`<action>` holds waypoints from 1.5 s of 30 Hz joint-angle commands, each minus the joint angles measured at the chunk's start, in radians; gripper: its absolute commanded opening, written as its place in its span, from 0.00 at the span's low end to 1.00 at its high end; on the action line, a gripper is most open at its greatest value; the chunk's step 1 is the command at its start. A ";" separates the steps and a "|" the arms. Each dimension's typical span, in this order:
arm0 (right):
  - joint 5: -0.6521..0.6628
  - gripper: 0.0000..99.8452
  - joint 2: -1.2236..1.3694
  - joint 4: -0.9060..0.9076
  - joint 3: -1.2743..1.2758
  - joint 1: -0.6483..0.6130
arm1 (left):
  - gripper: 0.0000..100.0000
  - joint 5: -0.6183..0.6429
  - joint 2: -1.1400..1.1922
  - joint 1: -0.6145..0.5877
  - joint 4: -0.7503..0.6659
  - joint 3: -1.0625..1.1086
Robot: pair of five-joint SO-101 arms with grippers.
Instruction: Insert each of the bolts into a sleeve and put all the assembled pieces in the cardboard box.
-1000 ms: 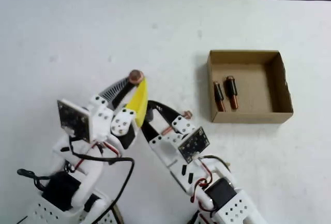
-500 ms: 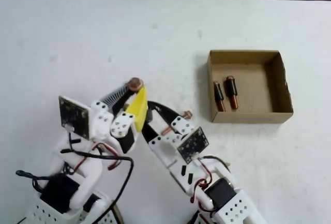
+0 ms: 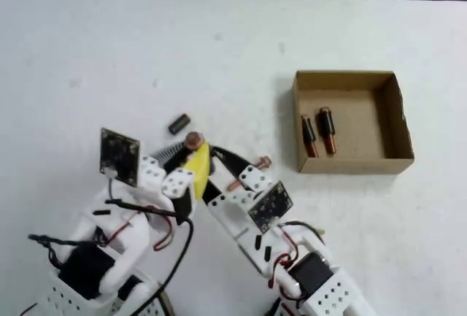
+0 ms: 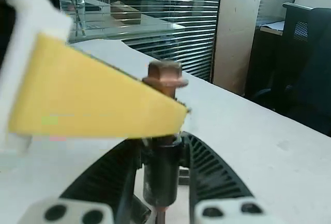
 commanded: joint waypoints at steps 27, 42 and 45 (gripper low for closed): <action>-0.006 0.02 -0.012 0.005 0.008 0.004 | 0.27 -0.267 -0.008 -0.005 0.003 0.041; -0.006 0.02 -0.010 0.007 0.008 0.004 | 0.27 -0.270 -0.010 -0.047 -0.081 -0.006; -0.006 0.02 -0.010 0.007 0.008 0.004 | 0.27 -0.270 -0.010 -0.104 -0.074 -0.078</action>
